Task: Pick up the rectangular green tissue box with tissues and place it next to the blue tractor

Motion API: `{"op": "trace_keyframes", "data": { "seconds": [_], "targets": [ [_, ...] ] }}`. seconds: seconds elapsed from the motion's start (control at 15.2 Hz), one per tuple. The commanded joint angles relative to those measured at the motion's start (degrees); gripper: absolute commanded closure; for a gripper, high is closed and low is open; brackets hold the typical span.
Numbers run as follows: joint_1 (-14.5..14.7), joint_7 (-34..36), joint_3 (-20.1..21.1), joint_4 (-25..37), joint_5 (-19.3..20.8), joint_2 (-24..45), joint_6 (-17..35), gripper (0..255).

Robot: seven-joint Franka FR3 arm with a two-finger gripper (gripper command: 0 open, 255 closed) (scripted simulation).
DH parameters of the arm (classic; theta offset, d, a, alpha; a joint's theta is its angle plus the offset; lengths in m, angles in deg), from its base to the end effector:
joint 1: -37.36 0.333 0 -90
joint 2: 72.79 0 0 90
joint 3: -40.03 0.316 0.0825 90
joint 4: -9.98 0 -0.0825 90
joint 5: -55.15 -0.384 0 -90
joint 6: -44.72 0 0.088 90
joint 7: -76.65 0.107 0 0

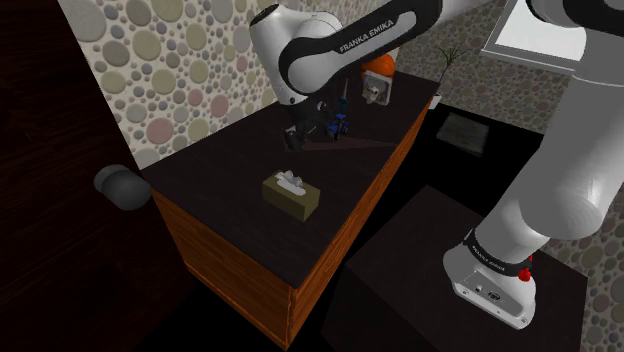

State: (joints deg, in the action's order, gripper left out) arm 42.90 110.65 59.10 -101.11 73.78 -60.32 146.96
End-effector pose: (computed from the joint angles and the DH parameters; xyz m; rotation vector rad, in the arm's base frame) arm 0.5225 0.2027 0.3568 2.7547 -0.0432 -0.2722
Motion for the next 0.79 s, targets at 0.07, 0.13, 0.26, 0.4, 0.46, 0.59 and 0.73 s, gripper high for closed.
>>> {"op": "trace_keyframes", "data": {
  "seconds": [0.07, 0.13, 0.26, 0.4, 0.46, 0.59, 0.73],
  "targets": [
    [2.1, 3.1, -0.2, 5.4, 2.9, 8.2, -1.1, 0],
    [2.8, 3.8, -0.4, 7.3, 3.8, 10.8, -1.6, 0],
    [4.2, 5.0, -0.9, 11.4, 5.3, 15.9, -2.7, 0],
    [5.7, 5.9, -1.6, 15.8, 6.6, 21.2, -4.0, 0],
    [6.5, 6.2, -2.0, 18.1, 7.2, 23.8, -4.7, 0],
    [7.5, 6.5, -2.6, 21.2, 7.8, 27.1, -5.7, 0],
    [7.2, 6.7, -2.7, 19.7, 8.1, 27.1, -4.2, 0]
  ]
}}
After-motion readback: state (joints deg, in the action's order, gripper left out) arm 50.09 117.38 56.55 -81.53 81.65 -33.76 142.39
